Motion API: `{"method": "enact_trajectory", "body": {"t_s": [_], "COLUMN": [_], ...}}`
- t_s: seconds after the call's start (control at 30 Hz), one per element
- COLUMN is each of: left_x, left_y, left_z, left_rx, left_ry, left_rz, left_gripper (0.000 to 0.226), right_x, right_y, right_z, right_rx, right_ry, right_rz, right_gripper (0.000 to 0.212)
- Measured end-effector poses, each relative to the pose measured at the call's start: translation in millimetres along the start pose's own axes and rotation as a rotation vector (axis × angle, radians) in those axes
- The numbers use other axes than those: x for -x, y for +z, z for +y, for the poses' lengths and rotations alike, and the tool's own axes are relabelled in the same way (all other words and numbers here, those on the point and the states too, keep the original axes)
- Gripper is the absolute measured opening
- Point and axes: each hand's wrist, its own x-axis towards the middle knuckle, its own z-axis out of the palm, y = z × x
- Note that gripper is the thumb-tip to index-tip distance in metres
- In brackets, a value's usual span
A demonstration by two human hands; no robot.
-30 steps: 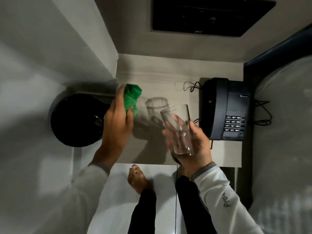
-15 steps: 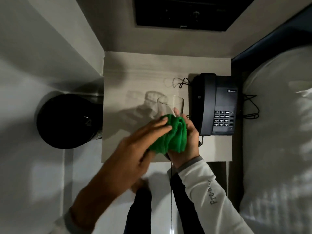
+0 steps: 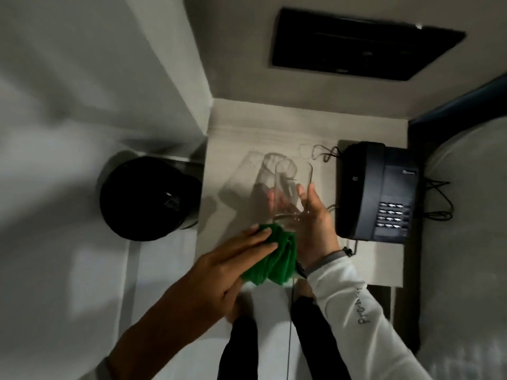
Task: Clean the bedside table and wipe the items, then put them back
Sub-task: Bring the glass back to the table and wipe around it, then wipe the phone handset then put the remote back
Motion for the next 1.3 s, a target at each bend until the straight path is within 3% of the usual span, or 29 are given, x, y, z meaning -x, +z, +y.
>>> {"method": "enact_trajectory", "body": {"t_s": [0.03, 0.1, 0.17, 0.27, 0.4, 0.5, 0.73, 0.83, 0.93, 1.07, 1.13, 1.2, 1.3], "left_x": [6, 13, 18, 26, 32, 31, 16, 4, -12, -55, -82, -106, -139], "left_y": [-8, -26, -44, -53, -51, -51, -54, -54, -54, -45, -31, -12, 41], "left_z": [-8, -21, -29, -32, -35, -36, -27, -16, 9, 68, 100, 136, 199], "left_rx": [-0.026, -0.063, -0.077, -0.069, -0.047, -0.024, -0.094, -0.12, -0.174, -0.339, -0.466, -0.558, -0.614], "left_ry": [-0.039, -0.118, -0.165, -0.183, -0.161, -0.151, -0.151, -0.155, -0.111, 0.112, 0.257, 0.389, 0.628], "left_rz": [0.052, 0.17, 0.281, 0.39, 0.398, 0.367, 0.364, 0.351, 0.315, 0.281, 0.266, 0.229, 0.162], "left_gripper": [0.059, 0.059, 0.064, 0.062, 0.068, 0.082, 0.074, 0.061, 0.061, 0.062, 0.061, 0.054, 0.04], "right_x": [-6, -17, -30, -52, -86, -104, -113, -105, -68, 16, 57, 93, 155], "right_y": [12, 38, 69, 110, 148, 165, 176, 159, 130, 52, 9, -28, -88], "right_z": [0, 1, 1, 0, -6, -9, -20, -25, -39, -80, -105, -128, -156], "right_rx": [-0.031, -0.093, -0.154, -0.3, -0.259, -0.2, 0.033, 0.239, 0.645, 1.312, 1.576, 1.617, 1.472], "right_ry": [0.029, 0.114, 0.205, 0.354, 0.401, 0.427, 0.449, 0.427, 0.15, -0.81, -1.128, -1.274, -1.344], "right_rz": [-0.017, -0.08, -0.085, -0.063, -0.061, -0.051, -0.032, -0.074, 0.001, 0.13, 0.267, 0.47, 0.875], "right_gripper": [0.036, 0.076, 0.091, 0.079, 0.057, 0.063, 0.07, 0.087, 0.078, 0.044, 0.045, 0.051, 0.054]}}
